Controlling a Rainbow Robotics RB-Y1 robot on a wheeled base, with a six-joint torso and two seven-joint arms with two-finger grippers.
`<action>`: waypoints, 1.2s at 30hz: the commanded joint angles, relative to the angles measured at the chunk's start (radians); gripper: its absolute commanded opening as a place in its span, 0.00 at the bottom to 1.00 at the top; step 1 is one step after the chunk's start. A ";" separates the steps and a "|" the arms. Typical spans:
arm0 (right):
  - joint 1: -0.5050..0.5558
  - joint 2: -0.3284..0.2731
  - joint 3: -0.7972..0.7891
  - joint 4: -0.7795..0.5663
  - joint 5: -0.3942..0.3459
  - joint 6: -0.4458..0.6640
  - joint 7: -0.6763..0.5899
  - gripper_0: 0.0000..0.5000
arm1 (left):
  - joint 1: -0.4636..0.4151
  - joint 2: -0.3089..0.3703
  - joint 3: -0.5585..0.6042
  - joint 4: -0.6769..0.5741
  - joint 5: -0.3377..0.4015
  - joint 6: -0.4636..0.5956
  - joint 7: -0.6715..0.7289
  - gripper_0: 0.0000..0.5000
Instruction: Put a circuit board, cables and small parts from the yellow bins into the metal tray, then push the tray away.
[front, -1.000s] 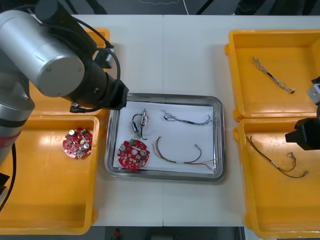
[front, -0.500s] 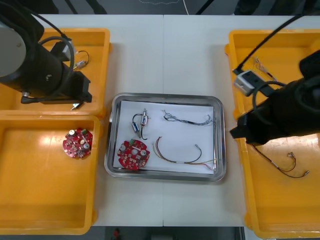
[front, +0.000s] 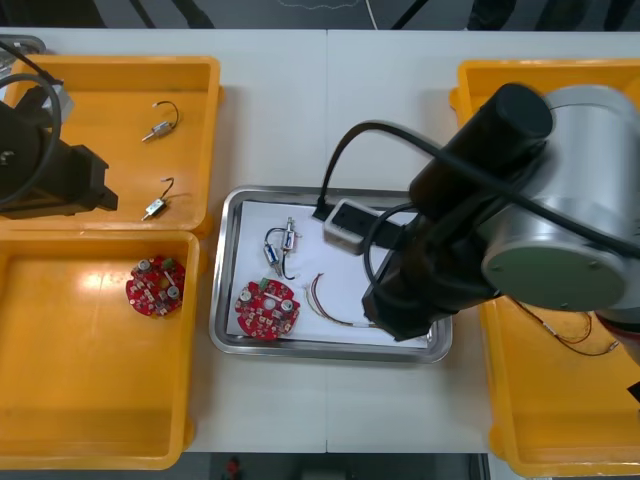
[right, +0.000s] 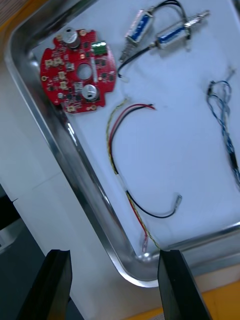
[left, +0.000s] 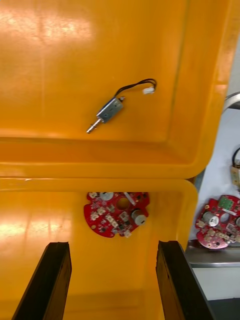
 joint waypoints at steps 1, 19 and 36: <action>-0.063 0.059 0.143 0.031 0.056 0.003 0.058 1.00 | 0.057 0.077 0.062 -0.035 0.011 0.008 -0.133 1.00; -0.106 0.091 0.453 0.175 0.249 -0.208 0.311 1.00 | 0.250 0.113 0.166 -0.035 0.021 0.008 -0.265 1.00; -0.104 0.134 0.635 0.297 0.383 -0.304 0.287 1.00 | 0.341 0.109 0.123 -0.043 0.016 -0.097 -0.279 1.00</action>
